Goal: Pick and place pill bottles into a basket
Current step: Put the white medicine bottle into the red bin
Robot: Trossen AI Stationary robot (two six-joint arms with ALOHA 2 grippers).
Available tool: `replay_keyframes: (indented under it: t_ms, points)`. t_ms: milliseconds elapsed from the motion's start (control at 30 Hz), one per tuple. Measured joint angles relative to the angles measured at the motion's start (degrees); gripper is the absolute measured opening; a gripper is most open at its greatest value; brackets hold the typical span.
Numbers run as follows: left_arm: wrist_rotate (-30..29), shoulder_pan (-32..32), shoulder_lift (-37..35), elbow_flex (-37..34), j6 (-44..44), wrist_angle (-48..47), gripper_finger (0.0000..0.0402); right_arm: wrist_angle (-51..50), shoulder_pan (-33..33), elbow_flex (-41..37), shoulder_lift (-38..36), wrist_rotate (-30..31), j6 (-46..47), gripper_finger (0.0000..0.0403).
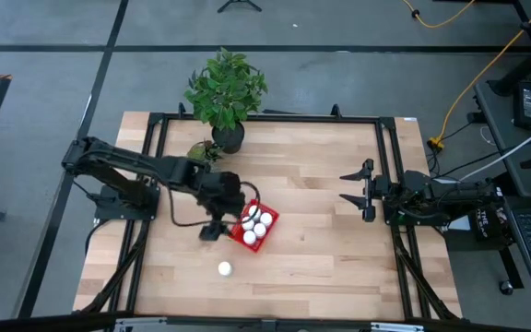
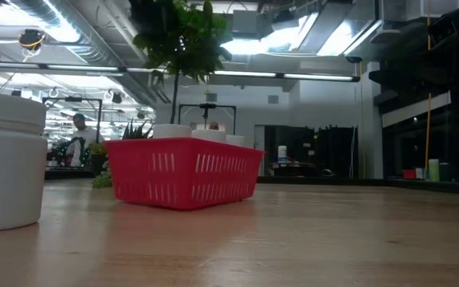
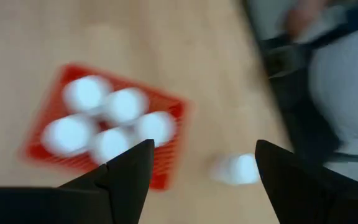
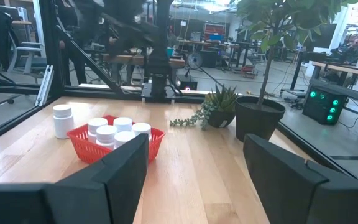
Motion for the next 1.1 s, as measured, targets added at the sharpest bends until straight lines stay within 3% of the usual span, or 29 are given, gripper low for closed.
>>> replay_keyframes:
  t_ms: [67,533,800,1100]
  points:
    - [2.04,-2.16,-0.15,0.0,-1.67,2.33,0.0272,0.0,0.0,0.0,0.01,0.0,0.02,0.0264]
    - [-0.16,-13.85,3.74,-1.0,-8.69,5.07,0.0272,0.0,0.02,0.0,0.0,0.0,0.0,0.0264]
    - [-11.43,-15.08,9.69,-2.03,-10.48,3.42,0.0271,-0.01,0.0,0.0,0.0,0.0,0.0,0.0264]
    - [-13.15,-16.28,15.05,-2.05,-10.56,-2.29,0.0272,-0.02,0.02,0.0,0.0,0.0,0.0,0.0264]
